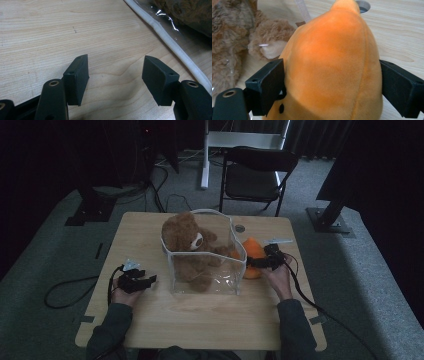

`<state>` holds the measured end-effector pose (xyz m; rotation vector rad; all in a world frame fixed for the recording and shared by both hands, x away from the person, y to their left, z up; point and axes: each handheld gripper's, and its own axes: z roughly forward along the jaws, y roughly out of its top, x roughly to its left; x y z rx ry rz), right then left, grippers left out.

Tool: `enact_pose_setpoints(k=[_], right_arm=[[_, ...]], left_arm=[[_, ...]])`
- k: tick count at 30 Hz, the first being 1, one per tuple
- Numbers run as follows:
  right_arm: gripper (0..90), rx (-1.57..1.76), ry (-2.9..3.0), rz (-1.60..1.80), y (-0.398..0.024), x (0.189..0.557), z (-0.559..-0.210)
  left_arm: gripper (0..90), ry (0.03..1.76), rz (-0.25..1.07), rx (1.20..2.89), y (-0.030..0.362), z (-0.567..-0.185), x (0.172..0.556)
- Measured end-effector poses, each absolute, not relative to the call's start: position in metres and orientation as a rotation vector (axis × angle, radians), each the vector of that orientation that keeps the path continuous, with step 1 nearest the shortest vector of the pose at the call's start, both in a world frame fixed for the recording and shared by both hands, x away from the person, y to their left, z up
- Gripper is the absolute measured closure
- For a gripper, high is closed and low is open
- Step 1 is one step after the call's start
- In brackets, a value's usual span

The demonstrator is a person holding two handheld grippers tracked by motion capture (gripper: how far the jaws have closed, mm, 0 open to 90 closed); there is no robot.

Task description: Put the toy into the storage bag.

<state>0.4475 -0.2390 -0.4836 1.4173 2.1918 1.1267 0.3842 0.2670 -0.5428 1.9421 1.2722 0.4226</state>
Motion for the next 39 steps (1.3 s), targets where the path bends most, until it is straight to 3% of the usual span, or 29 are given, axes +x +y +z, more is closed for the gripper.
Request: enact_pose_setpoints(k=[11,28,39], right_arm=[[10.7,1.419,2.226,1.099,-0.239,0.449,-0.485],[43.3,1.385,2.158,1.1,-0.244,0.441,-0.479],[48.3,1.375,2.107,1.115,-0.252,0.437,-0.476]], left_arm=[[38.8,1.272,0.421,1.941,0.267,-0.543,0.384],[38.7,1.273,0.421,1.941,0.267,-0.543,0.384],[38.7,1.273,0.421,1.941,0.267,-0.543,0.384]])
